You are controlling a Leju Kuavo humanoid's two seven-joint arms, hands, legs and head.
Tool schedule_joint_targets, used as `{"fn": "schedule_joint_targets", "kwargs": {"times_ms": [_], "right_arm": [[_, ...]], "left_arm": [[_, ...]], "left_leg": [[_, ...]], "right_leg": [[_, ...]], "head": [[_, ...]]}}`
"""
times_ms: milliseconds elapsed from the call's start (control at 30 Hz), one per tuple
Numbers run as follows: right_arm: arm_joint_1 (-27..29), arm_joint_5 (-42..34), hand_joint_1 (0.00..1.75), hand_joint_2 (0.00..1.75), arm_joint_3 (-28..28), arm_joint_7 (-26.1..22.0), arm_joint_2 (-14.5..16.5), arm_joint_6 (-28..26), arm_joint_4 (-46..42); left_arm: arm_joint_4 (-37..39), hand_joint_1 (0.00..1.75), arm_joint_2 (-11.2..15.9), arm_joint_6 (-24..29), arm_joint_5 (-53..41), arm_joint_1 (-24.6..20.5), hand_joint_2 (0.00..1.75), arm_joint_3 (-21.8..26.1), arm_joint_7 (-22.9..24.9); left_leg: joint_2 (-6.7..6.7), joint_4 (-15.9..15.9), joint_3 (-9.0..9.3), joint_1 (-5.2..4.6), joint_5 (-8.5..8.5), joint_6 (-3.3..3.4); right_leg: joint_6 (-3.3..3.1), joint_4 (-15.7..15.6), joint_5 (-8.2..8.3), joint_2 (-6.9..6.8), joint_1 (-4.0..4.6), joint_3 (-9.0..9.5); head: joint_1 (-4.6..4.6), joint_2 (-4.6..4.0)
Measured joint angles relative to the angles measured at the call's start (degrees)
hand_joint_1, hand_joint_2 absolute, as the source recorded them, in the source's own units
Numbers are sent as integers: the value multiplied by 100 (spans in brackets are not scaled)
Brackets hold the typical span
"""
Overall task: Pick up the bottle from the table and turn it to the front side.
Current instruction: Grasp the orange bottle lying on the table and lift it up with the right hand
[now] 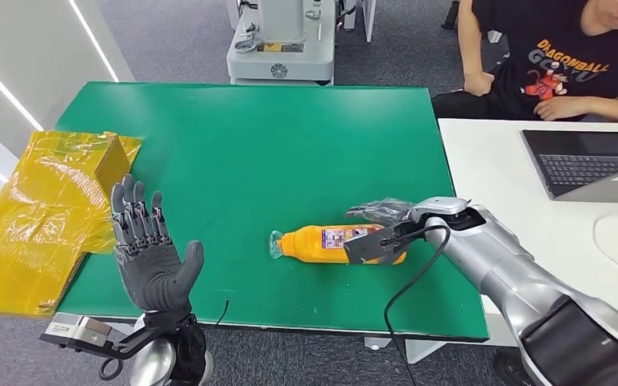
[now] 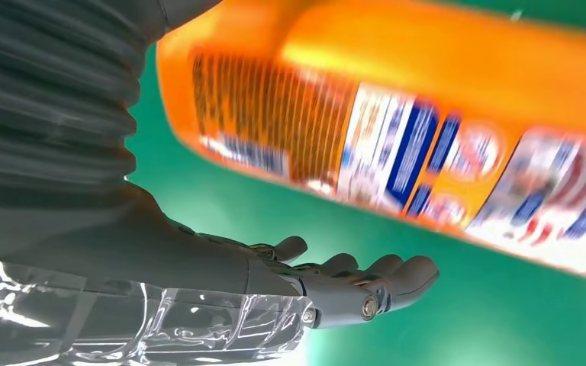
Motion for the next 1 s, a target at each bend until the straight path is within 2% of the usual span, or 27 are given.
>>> {"fn": "schedule_joint_targets", "kwargs": {"times_ms": [433,1000], "right_arm": [[133,-185,0,175,185,119,-3,-175,74],[176,-167,0,175,451,302,-174,-406,138]], "left_arm": [[2,0,1,-39,13,1,175,0,0],[33,0,0,-51,-40,1,175,0,0]], "left_leg": [[1,0,0,0,-1,0],[1,0,0,0,-1,0]], "right_leg": [[0,-2,0,2,0,-2],[0,-4,0,2,0,-2]], "head": [[0,0],[-1,0]]}}
